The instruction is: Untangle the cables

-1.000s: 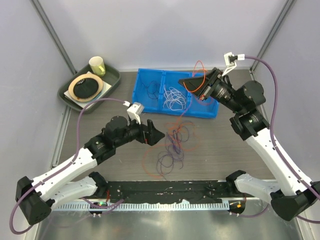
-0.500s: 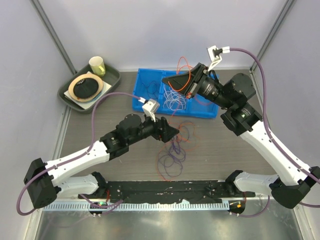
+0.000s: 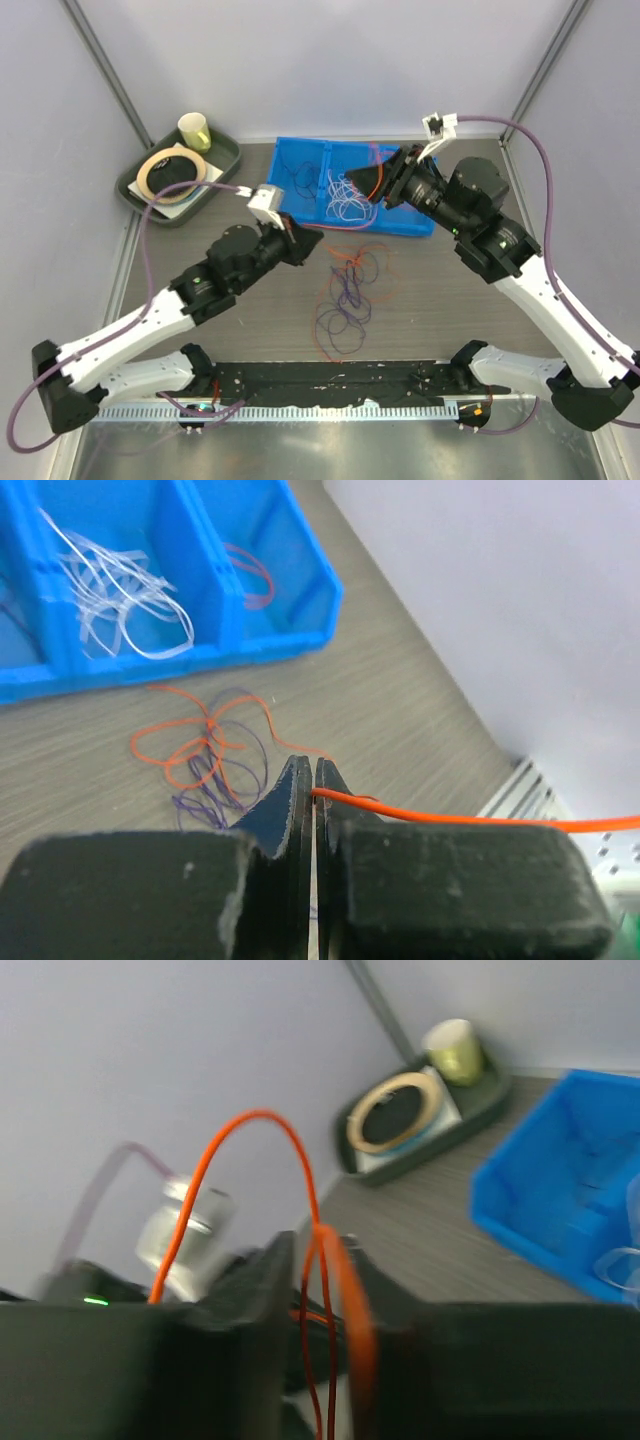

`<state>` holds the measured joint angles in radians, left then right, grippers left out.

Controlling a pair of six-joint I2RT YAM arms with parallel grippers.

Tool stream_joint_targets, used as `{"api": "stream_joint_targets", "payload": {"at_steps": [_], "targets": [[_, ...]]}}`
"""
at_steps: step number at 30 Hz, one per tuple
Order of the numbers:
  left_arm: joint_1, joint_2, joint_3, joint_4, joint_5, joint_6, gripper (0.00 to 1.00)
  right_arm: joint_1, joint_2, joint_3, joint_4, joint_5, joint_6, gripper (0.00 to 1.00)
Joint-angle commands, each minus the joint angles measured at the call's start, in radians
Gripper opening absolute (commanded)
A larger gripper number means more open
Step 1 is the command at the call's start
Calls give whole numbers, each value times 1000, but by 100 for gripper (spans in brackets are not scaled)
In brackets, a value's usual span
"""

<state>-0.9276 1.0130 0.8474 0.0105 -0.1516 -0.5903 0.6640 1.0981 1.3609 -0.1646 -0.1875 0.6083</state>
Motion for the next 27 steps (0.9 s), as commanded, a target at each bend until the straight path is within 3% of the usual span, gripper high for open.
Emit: {"api": "stream_joint_targets", "payload": {"at_steps": [1,5,7,8,11,15,21,27], "targets": [[-1,-134,148,-200,-215,-84,0,2,-82,-147,-207,166,-253,54],[-2,-146,252,-377,-342,-132,0,2,-225,-311,-133,97,-349,68],[-1,-134,307,-437,-351,-135,0,2,-277,-426,-11,30,-373,75],[-2,-126,324,-463,-352,-143,0,2,-321,-463,32,-60,-386,76],[-1,-102,387,-503,-333,-147,0,3,-330,-565,158,-145,-400,78],[-1,-80,452,-515,-266,-148,0,16,-226,-625,321,-187,-387,78],[-1,-56,499,-532,-229,-155,0,126,-71,-657,560,-95,-413,78],[-2,-53,512,-512,-134,-167,0,144,71,-622,641,71,-470,74]]}}
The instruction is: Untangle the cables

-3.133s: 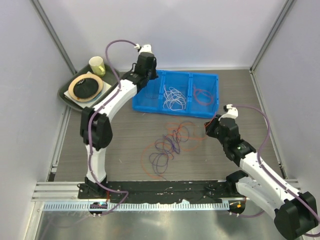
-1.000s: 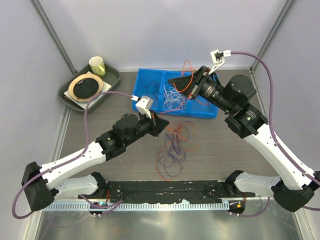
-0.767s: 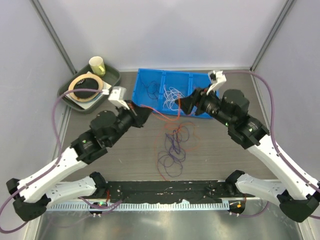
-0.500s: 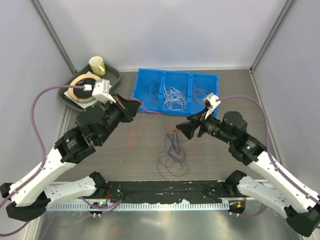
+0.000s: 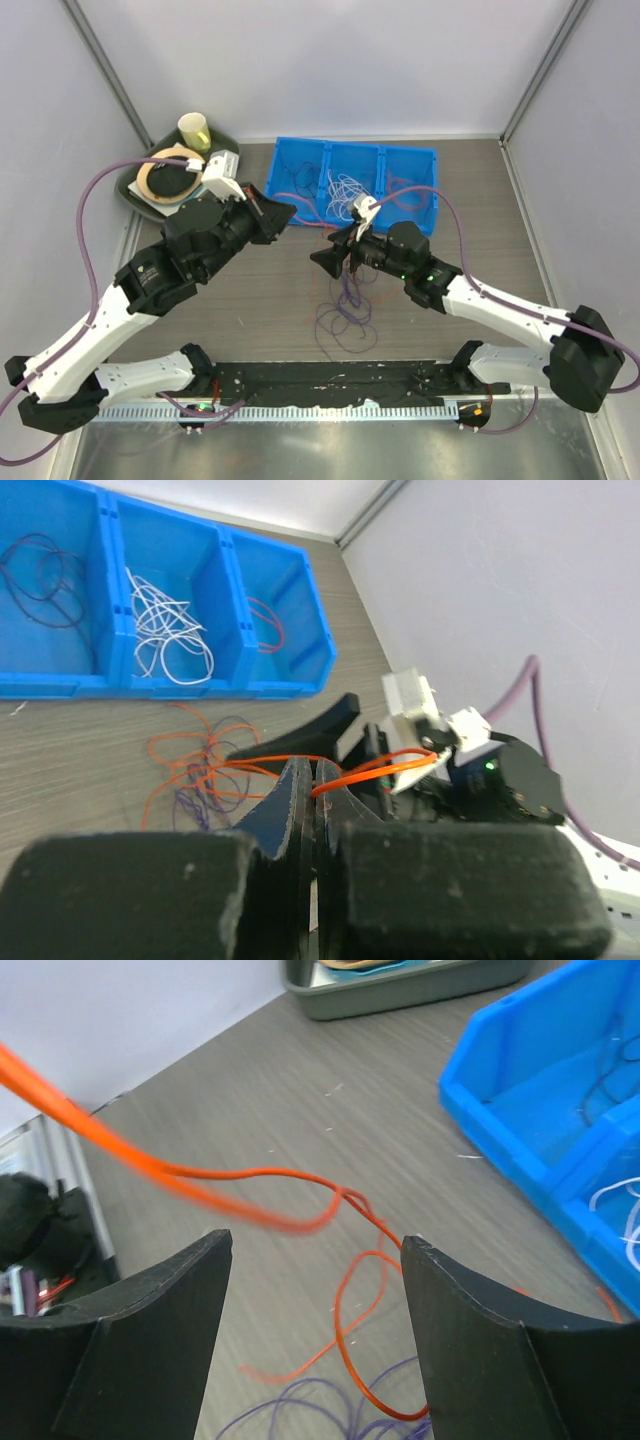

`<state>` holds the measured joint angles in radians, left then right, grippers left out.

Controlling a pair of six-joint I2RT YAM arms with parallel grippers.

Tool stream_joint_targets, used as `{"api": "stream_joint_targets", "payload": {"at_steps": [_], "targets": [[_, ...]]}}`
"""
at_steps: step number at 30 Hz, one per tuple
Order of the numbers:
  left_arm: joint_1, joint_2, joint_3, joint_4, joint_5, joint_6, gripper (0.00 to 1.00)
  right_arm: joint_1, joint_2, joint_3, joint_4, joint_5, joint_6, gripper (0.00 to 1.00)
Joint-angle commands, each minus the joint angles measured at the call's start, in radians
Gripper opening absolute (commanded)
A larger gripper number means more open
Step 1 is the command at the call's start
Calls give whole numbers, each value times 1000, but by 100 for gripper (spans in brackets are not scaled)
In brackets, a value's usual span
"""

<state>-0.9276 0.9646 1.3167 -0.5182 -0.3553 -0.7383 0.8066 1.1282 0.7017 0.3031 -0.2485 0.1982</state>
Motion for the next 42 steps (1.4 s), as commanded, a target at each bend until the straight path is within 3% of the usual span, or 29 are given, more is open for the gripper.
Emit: {"api": "stream_joint_targets", "payload": {"at_steps": [1,8,11,14,25,30,34,37,38,40,42], "targets": [[-1,-3,45,18,79,-24,0,2,50,36,194,140,-62,74],[-1,-1,42,35,160,-39,0,8,111,32,312,195,-40,71],[-2,0,47,35,177,-42,0,13,136,22,399,88,-28,71],[-1,5,58,20,156,-39,0,34,163,62,372,-9,-34,69],[-1,3,84,-9,64,-24,0,105,173,42,409,-172,-20,65],[-2,-17,72,9,82,-33,0,115,180,59,445,-199,-3,65],[-2,-23,73,14,125,-36,0,118,196,93,441,-120,23,63],[-1,-24,70,21,160,-42,0,118,226,137,418,-17,30,50],[-1,-26,70,20,161,-42,0,118,235,154,416,26,43,36],[-2,-27,70,20,159,-44,0,118,254,173,418,60,56,18],[-2,-30,69,15,153,-42,0,118,259,179,415,95,70,6]]}}
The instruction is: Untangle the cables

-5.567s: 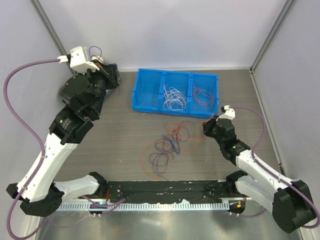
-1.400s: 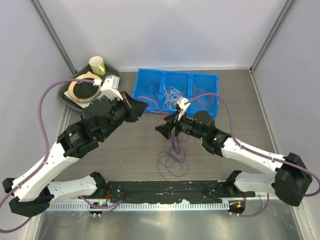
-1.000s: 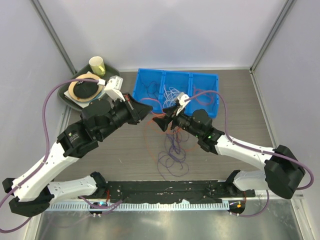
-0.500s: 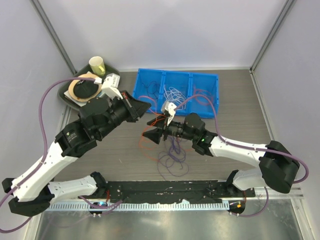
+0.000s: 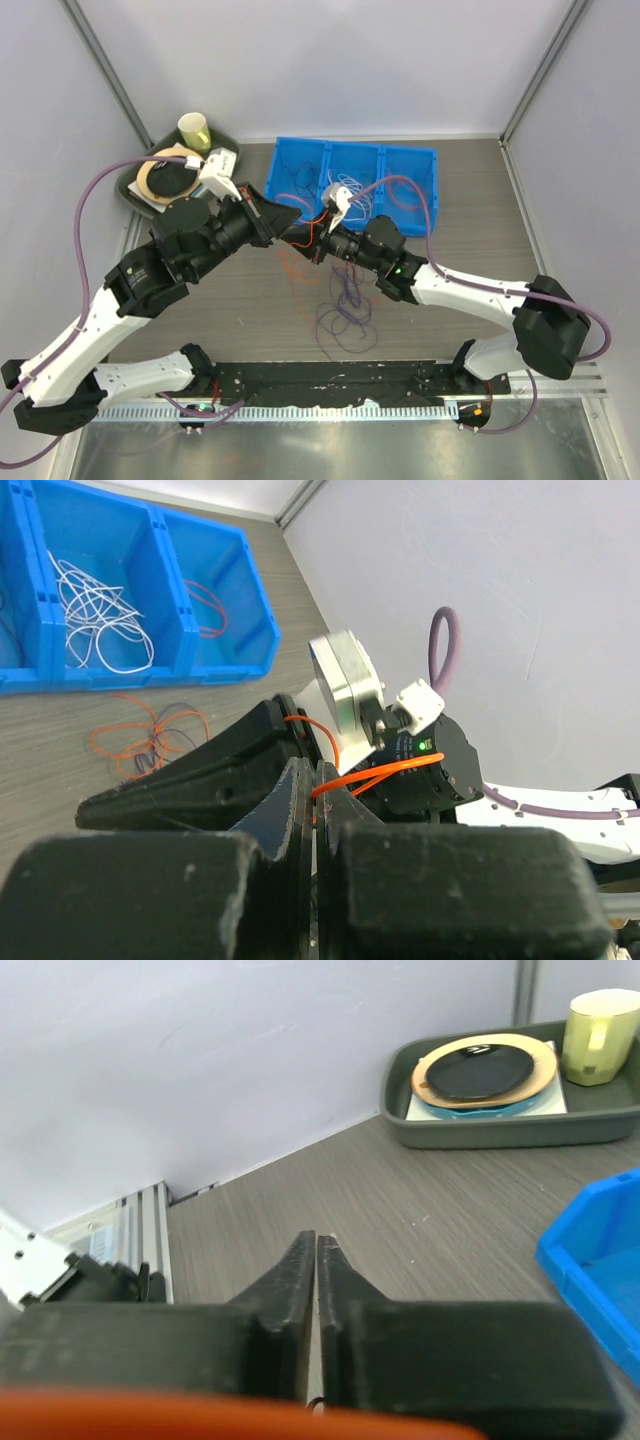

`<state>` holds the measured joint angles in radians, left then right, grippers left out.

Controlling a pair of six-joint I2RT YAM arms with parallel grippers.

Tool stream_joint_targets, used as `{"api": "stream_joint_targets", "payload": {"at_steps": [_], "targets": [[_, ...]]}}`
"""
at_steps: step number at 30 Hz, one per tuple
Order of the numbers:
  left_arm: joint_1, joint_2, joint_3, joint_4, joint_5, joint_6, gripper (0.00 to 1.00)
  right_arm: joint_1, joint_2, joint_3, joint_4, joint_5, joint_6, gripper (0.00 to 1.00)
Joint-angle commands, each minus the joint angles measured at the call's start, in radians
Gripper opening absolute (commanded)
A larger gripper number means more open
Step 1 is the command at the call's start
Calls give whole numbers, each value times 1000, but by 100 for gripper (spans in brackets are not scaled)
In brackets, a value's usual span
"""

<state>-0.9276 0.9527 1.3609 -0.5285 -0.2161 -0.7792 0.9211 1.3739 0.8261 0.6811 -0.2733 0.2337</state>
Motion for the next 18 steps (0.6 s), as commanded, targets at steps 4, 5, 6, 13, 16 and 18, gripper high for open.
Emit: {"api": "stream_joint_targets", "payload": {"at_steps": [4,5,6,13,16,18], "targets": [[-2,-32,21,-22,-98,-6,1,5,-34,62,-47,158,64,1],[-1,-34,18,-31,-133,-9,9,4,-50,58,-75,160,76,1],[-1,-38,3,-51,-175,-15,12,4,-70,59,-96,167,82,1],[-1,-32,-52,-57,-336,-17,20,1,-157,292,-533,359,108,1],[1,-2,-29,-74,-333,-5,39,-24,-154,419,-690,423,108,1],[0,4,-22,-77,-315,1,58,-57,-136,493,-767,431,105,1]]}}
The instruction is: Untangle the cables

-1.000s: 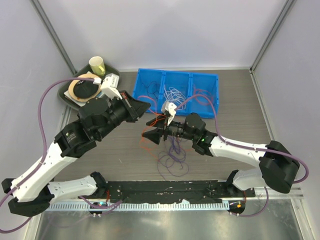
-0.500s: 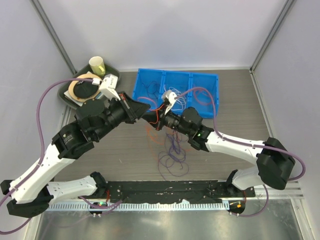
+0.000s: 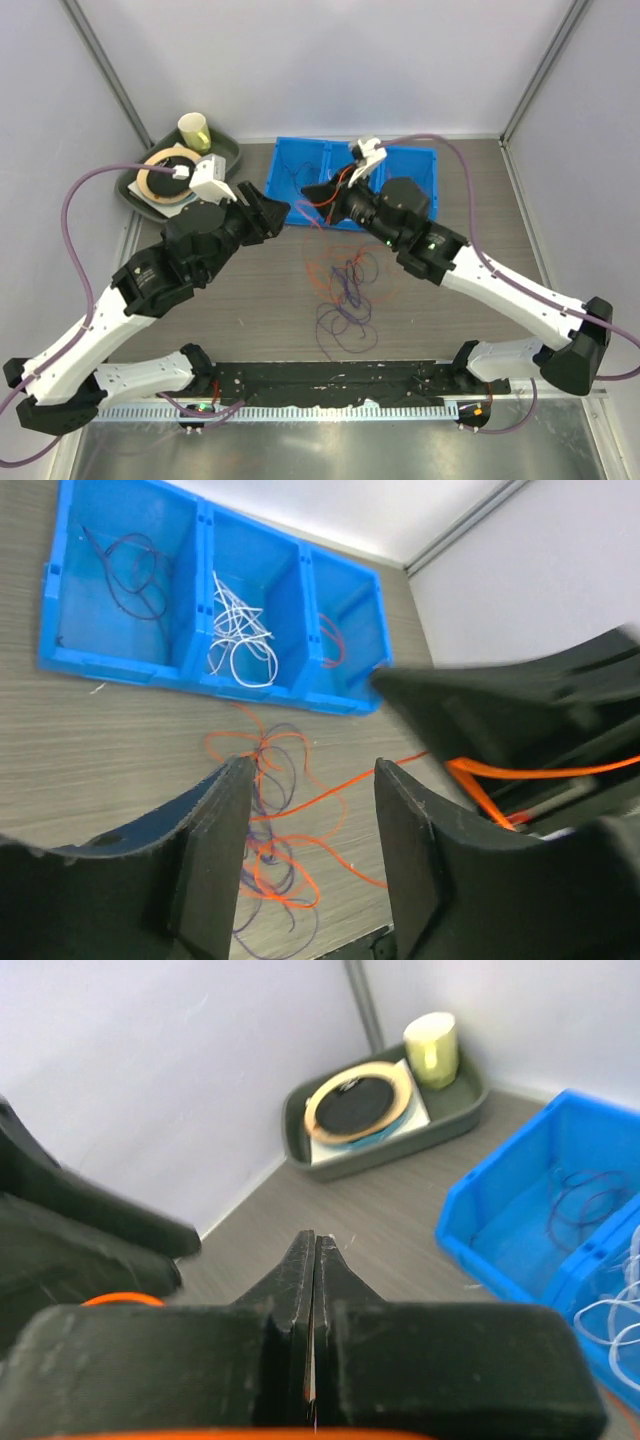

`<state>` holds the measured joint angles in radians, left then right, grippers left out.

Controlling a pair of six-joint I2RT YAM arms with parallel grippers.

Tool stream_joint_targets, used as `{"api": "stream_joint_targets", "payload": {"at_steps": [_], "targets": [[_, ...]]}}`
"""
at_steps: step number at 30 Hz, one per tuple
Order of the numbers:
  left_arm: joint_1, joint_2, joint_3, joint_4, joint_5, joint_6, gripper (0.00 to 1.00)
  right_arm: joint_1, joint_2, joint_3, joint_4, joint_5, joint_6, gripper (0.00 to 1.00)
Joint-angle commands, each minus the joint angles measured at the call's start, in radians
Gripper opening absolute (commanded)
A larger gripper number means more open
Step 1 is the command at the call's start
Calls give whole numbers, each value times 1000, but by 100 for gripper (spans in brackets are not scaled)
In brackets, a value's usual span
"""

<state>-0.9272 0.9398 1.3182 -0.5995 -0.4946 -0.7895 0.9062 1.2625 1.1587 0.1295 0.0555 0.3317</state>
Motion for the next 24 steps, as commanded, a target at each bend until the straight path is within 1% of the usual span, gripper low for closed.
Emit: {"api": "stream_joint_targets", "payload": {"at_steps": [1,2,3,4,5,6,7,9,12,17,20,24], "targets": [[-1,17,18,0,-30,22,80,-93,-18,227,-270,87,10,1],[-1,13,7,10,-22,24,88,-121,-5,260,-290,73,24,1],[1,5,1,12,-19,24,93,-151,0,289,-307,54,35,1],[1,-1,-8,18,-16,27,100,-223,9,349,-338,28,50,1],[-1,-7,-25,26,-16,30,100,-252,24,378,-349,-17,65,1],[1,-18,-33,27,-16,32,100,-282,38,413,-364,-19,63,1],[-1,-24,-40,27,-16,33,100,-321,52,485,-396,-19,56,1],[-1,-36,-65,21,-22,33,100,-352,93,582,-421,-19,23,1],[-1,-58,-88,-6,-42,33,100,-411,145,676,-467,-6,-8,1],[-1,-99,-148,-51,-84,18,100,-529,218,745,-473,-29,-6,1],[-1,-114,-180,-66,-111,7,100,-558,262,783,-470,-42,-11,1],[1,-119,-189,-98,-147,-4,100,-592,293,814,-469,-19,-29,1]]}}
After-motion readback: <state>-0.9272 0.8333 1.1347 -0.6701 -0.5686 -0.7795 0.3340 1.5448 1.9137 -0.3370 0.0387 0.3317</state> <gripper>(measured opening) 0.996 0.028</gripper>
